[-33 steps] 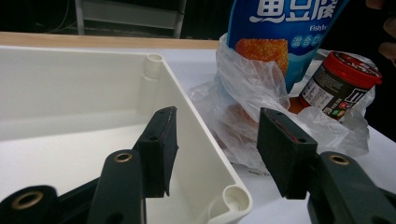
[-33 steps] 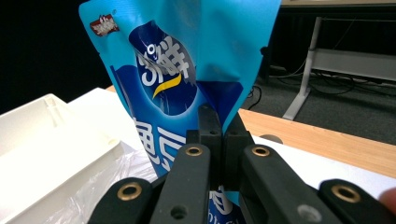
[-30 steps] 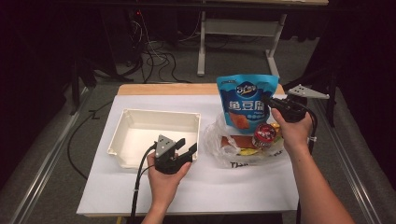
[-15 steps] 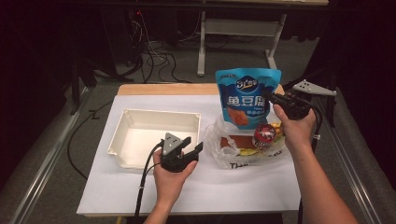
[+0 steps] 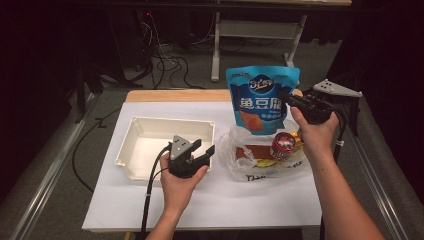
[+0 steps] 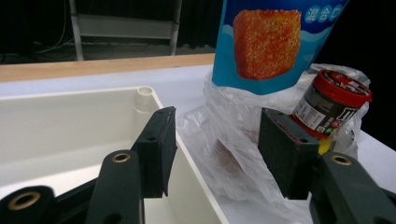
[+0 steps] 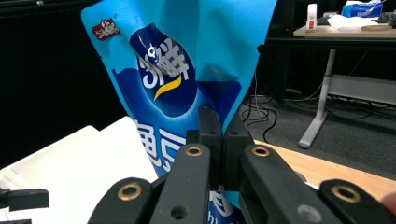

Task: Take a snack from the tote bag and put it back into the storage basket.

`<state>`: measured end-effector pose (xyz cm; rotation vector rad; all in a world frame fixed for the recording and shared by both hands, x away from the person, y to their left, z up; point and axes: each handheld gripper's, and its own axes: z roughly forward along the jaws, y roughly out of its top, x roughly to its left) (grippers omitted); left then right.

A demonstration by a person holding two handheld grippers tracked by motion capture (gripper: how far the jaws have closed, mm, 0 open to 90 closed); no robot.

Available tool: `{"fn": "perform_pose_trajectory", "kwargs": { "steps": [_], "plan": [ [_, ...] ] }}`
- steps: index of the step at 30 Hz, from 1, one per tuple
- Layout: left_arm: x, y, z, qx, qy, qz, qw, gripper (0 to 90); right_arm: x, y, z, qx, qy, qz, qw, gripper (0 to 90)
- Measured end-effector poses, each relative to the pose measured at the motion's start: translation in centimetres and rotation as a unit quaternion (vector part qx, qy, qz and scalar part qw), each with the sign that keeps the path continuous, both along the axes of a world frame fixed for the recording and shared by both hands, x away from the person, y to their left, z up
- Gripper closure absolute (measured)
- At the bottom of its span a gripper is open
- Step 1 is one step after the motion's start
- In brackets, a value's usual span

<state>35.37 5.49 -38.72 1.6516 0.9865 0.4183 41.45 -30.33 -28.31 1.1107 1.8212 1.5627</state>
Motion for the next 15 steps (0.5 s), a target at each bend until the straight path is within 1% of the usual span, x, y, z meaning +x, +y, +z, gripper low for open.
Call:
{"fn": "perform_pose_trajectory", "kwargs": {
  "steps": [2,4,5,6,7,9,11,12,15],
  "plan": [
    [0.3,0.2,0.5,-0.004,-0.005,0.003,1.0,46.5,0.0,0.2,0.1,0.0,-0.001,0.0,1.0,90.0],
    [0.5,0.3,0.9,-0.005,-0.006,0.001,1.0,46.4,-0.1,0.4,0.3,0.0,-0.001,-0.001,1.0,90.0],
    [0.7,0.4,1.1,-0.012,-0.003,-0.003,0.9999,46.4,-0.1,0.4,0.3,0.0,-0.001,-0.001,1.0,90.0],
    [0.9,0.6,1.5,-0.032,0.004,-0.011,0.9994,46.3,-0.1,0.5,0.3,0.002,-0.001,-0.002,1.0,90.0],
    [1.1,0.7,1.8,-0.043,0.004,-0.012,0.999,46.0,-0.1,0.6,0.3,0.005,0.001,-0.002,1.0,90.0],
    [1.5,0.8,2.3,-0.045,-0.001,-0.009,0.9989,45.5,0.0,0.7,0.3,0.005,0.002,-0.002,1.0,90.0],
    [1.8,1.0,2.8,-0.042,-0.007,-0.005,0.9991,45.2,-0.1,0.8,0.3,0.006,0.005,-0.002,1.0,90.0],
    [2.1,1.1,3.2,-0.043,-0.014,-0.002,0.999,45.2,0.0,0.9,0.3,0.004,0.004,-0.002,1.0,90.0],
    [2.6,1.3,3.8,-0.036,-0.022,-0.002,0.9991,44.9,-0.1,1.1,0.3,0.008,0.004,0.0,1.0,90.0]
  ]
}}
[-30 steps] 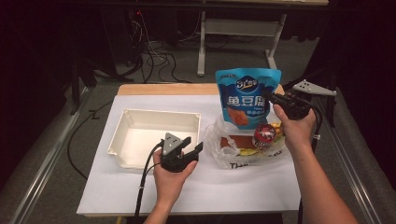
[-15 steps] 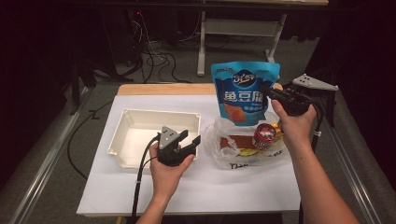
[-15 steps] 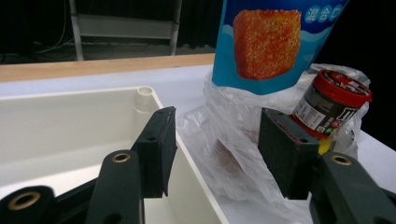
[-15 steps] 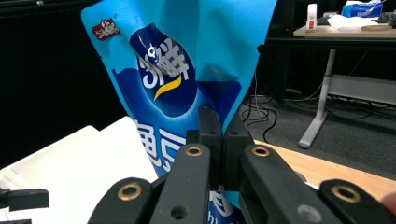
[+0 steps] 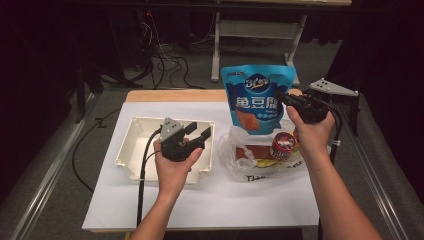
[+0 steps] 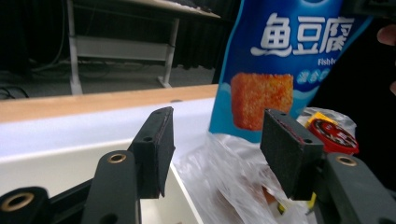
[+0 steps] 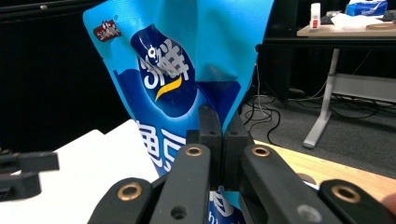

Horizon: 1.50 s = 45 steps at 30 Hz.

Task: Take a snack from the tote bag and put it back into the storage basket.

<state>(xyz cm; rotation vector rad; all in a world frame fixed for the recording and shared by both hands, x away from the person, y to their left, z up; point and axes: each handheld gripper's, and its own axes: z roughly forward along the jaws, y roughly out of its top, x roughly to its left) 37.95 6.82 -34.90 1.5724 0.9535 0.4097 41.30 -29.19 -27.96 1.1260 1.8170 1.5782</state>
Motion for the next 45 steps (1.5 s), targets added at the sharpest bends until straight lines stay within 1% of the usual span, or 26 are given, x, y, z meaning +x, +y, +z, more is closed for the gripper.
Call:
{"fn": "perform_pose_trajectory", "kwargs": {
  "steps": [1,3,5,7,9,11,12,14,17,19,24,28,30,32,34,35,37,38,39,41,44,45],
  "plan": [
    [0.2,0.0,0.2,0.001,-0.004,-0.001,1.0,44.7,-0.1,0.1,0.0,0.0,0.0,0.0,1.0,90.0],
    [0.6,0.0,0.5,0.01,-0.01,-0.002,0.9999,43.7,-0.1,0.2,0.0,0.003,0.001,0.001,1.0,90.0],
    [1.0,-0.1,0.8,0.012,-0.01,-0.006,0.9999,43.2,-0.1,0.4,0.1,0.004,0.001,0.003,1.0,90.0],
    [1.6,-0.4,1.2,0.019,-0.014,-0.012,0.9997,42.5,-0.2,0.7,0.1,0.003,0.0,0.005,1.0,90.0],
    [1.9,-0.6,1.3,0.019,-0.019,-0.014,0.9995,42.2,-0.2,0.9,0.1,0.003,0.0,0.008,1.0,90.0],
    [2.4,-1.0,1.6,0.021,-0.023,-0.023,0.9992,42.1,-0.2,1.1,0.1,0.003,0.001,0.01,0.9999,90.0],
    [2.5,-1.1,1.7,0.02,-0.024,-0.024,0.9992,41.9,-0.2,1.2,0.1,0.005,0.002,0.012,0.9999,90.0],
    [3.0,-1.4,1.9,0.015,-0.026,-0.035,0.9989,41.8,-0.2,1.4,0.0,0.006,0.002,0.015,0.9999,90.0],
    [3.6,-2.2,2.2,0.015,-0.029,-0.04,0.9987,41.5,-0.2,1.7,-0.1,0.008,0.004,0.018,0.9998,90.0],
    [3.9,-2.6,2.3,0.013,-0.028,-0.04,0.9987,41.4,-0.3,1.9,-0.2,0.009,0.005,0.021,0.9997,90.0],
    [4.7,-3.5,2.3,0.007,-0.03,-0.051,0.9982,39.8,-0.5,2.4,-0.5,0.008,0.007,0.029,0.9995,90.0],
    [5.1,-3.9,2.2,-0.001,-0.036,-0.064,0.9973,38.2,-0.7,2.7,-0.6,0.008,0.006,0.039,0.9992,90.0],
    [5.2,-4.1,2.2,-0.01,-0.04,-0.067,0.9969,37.6,-0.8,2.7,-0.6,0.014,0.008,0.044,0.9989,90.0],
    [5.3,-4.3,2.2,-0.014,-0.043,-0.069,0.9966,37.5,-0.9,2.7,-0.7,0.018,0.007,0.047,0.9987,90.0],
    [5.4,-4.6,2.2,-0.016,-0.044,-0.071,0.9964,37.6,-0.9,2.8,-0.8,0.021,0.01,0.052,0.9984,90.0],
    [5.5,-4.6,2.2,-0.013,-0.043,-0.075,0.9961,37.8,-0.9,2.9,-0.9,0.023,0.01,0.056,0.9981,90.0],
    [5.7,-4.7,2.2,-0.026,-0.039,-0.09,0.9949,38.7,-0.9,3.0,-1.1,0.022,0.01,0.061,0.9979,90.0],
    [5.8,-4.7,2.1,-0.024,-0.037,-0.092,0.9947,39.6,-1.0,3.1,-1.2,0.022,0.011,0.063,0.9977,90.0],
    [5.9,-4.7,2.1,-0.031,-0.035,-0.092,0.9947,41.8,-1.0,3.2,-1.3,0.024,0.01,0.065,0.9975,90.0],
    [6.0,-4.7,2.0,-0.037,-0.031,-0.097,0.9941,45.0,-1.0,3.2,-1.5,0.031,0.011,0.07,0.997,90.0],
    [6.0,-4.8,2.1,-0.031,-0.028,-0.108,0.9932,55.5,-1.0,3.2,-1.7,0.035,0.014,0.066,0.9971,90.0],
    [5.9,-4.9,2.2,-0.028,-0.029,-0.113,0.9928,61.3,-0.9,3.2,-1.7,0.035,0.013,0.065,0.9972,90.0]
  ]
}}
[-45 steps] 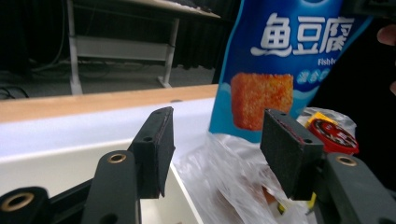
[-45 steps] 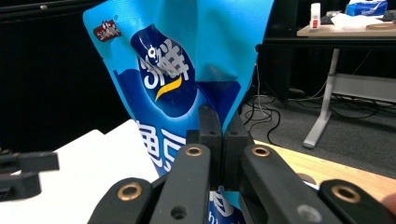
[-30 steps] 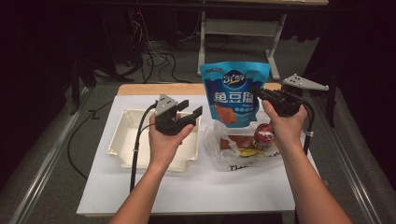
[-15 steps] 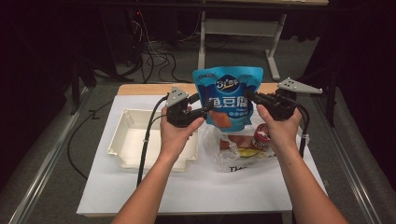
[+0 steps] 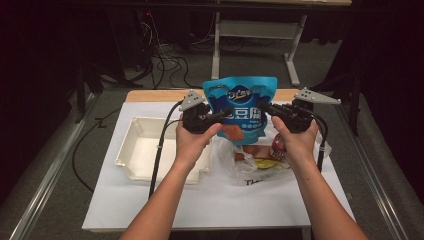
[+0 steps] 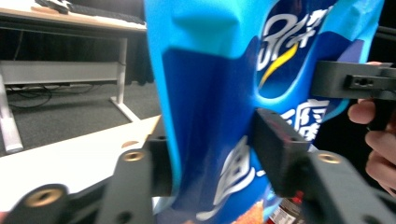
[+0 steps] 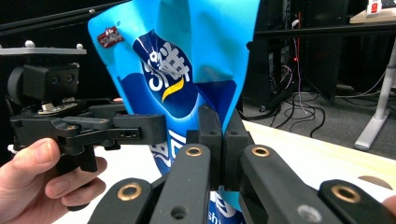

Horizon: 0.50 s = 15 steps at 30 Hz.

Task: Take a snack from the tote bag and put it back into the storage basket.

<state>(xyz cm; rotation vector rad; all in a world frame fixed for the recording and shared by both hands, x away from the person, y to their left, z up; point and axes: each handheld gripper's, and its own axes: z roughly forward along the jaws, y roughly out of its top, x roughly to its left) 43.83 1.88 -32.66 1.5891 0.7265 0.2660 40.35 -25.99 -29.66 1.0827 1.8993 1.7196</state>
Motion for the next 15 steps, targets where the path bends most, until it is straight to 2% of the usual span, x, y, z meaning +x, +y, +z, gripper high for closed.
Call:
{"fn": "perform_pose_trajectory", "kwargs": {
  "steps": [5,8,11,13,15],
  "plan": [
    [-0.6,-0.6,0.6,0.019,-0.006,0.015,0.9997,83.4,-0.2,0.4,0.0,-0.008,-0.007,-0.011,0.9999,90.0],
    [-0.8,-0.7,0.9,0.021,-0.006,0.023,0.9995,86.7,-0.5,0.7,0.1,-0.02,-0.017,-0.016,0.9995,90.0],
    [-0.8,-0.5,1.3,0.008,-0.007,0.024,0.9996,88.9,-1.0,1.0,0.3,-0.033,-0.036,-0.021,0.9986,89.7],
    [-0.7,-0.3,1.6,0.0,-0.005,0.021,0.9998,89.6,-1.1,1.1,0.5,-0.037,-0.044,-0.025,0.9981,86.2],
    [-0.6,-0.2,1.8,0.006,-0.004,0.02,0.9998,89.7,-1.3,1.0,0.5,-0.034,-0.042,-0.028,0.9982,81.4]
  ]
}}
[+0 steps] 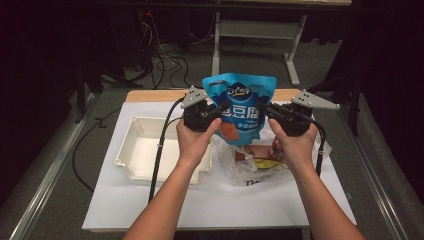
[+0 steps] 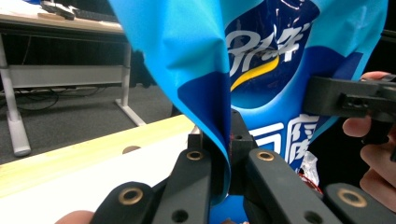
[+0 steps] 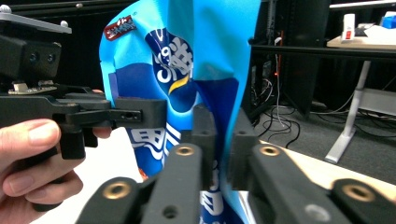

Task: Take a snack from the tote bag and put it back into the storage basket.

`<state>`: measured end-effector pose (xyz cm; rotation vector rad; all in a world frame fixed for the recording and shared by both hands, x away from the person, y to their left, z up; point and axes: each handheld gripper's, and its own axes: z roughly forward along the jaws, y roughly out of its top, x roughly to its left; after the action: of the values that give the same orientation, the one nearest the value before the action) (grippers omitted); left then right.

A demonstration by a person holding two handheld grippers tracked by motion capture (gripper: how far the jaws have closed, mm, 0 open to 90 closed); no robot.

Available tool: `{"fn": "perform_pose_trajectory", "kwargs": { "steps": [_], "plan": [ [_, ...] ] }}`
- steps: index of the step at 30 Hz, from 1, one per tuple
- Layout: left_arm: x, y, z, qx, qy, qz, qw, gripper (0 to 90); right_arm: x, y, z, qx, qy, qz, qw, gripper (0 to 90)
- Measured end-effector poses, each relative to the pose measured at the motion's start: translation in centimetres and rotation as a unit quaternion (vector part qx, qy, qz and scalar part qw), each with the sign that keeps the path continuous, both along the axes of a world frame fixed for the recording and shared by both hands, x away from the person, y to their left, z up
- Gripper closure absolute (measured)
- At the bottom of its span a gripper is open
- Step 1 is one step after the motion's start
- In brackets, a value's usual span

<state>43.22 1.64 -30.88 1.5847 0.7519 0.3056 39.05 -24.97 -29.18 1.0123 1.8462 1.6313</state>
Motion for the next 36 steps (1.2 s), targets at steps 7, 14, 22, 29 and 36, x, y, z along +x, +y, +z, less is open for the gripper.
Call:
{"fn": "perform_pose_trajectory", "kwargs": {
  "steps": [7,14,22,29,36],
  "plan": [
    [0.2,0.9,-0.2,-0.004,0.004,0.003,1.0,89.9,-1.0,-1.8,-1.4,0.018,0.016,-0.019,0.9995,55.3],
    [-0.1,2.0,0.6,-0.014,-0.008,0.002,0.9999,89.9,-2.6,-3.8,-3.6,0.005,0.026,-0.034,0.9991,47.4],
    [-0.1,3.9,0.9,-0.014,-0.009,0.012,0.9998,89.9,-4.6,-5.3,-5.7,-0.007,0.037,-0.046,0.9983,43.0],
    [-0.2,5.8,1.0,-0.014,-0.008,0.022,0.9996,89.9,-6.0,-6.6,-7.3,-0.018,0.051,-0.066,0.9963,36.4],
    [-0.3,7.5,0.9,-0.016,-0.005,0.039,0.9991,89.9,-7.3,-8.0,-8.8,-0.03,0.064,-0.083,0.994,34.3]
  ]
}}
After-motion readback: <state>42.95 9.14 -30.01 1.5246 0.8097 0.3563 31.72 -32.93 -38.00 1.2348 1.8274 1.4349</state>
